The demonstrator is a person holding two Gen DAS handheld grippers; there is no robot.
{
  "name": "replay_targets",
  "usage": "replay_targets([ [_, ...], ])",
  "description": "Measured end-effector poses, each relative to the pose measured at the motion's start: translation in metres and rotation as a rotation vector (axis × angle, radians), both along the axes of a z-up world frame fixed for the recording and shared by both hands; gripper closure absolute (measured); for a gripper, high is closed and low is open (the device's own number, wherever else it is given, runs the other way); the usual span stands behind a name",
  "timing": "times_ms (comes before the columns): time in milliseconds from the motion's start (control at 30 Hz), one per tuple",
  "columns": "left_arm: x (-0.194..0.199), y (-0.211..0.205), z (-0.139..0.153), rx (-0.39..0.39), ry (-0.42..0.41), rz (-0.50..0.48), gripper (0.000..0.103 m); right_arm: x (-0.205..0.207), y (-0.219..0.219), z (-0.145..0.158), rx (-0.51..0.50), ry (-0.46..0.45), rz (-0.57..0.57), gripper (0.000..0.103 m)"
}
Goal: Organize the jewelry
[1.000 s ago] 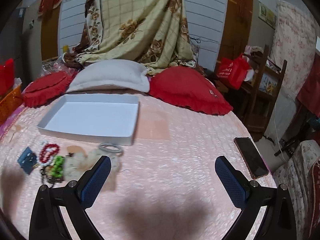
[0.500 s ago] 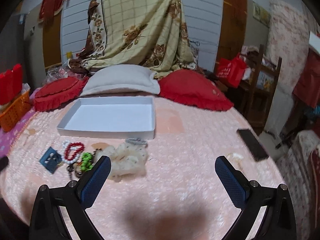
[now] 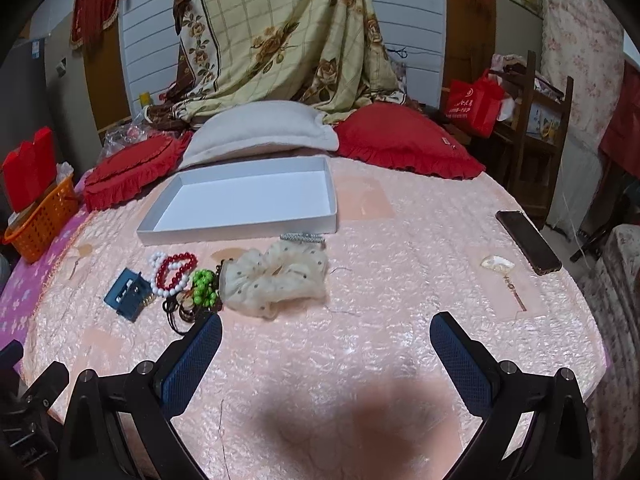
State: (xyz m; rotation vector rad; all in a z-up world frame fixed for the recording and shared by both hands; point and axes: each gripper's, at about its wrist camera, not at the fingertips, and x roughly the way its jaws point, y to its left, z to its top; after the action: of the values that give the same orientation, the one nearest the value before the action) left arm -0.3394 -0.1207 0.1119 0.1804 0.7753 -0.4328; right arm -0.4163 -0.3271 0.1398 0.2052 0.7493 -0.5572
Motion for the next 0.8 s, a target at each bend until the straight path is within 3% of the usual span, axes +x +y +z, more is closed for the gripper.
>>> replay_targets([
  [200, -0.001, 0.002, -0.003, -0.004, 0.017, 0.003, 0.001, 0.002, 0.012, -0.004, -0.038, 0.026, 0.019, 0.0],
  [800, -0.002, 0.003, -0.01, -0.002, 0.032, 0.002, 0.001, 0.005, 0.028, -0.021, -0.027, 0.088, 0.042, 0.0],
])
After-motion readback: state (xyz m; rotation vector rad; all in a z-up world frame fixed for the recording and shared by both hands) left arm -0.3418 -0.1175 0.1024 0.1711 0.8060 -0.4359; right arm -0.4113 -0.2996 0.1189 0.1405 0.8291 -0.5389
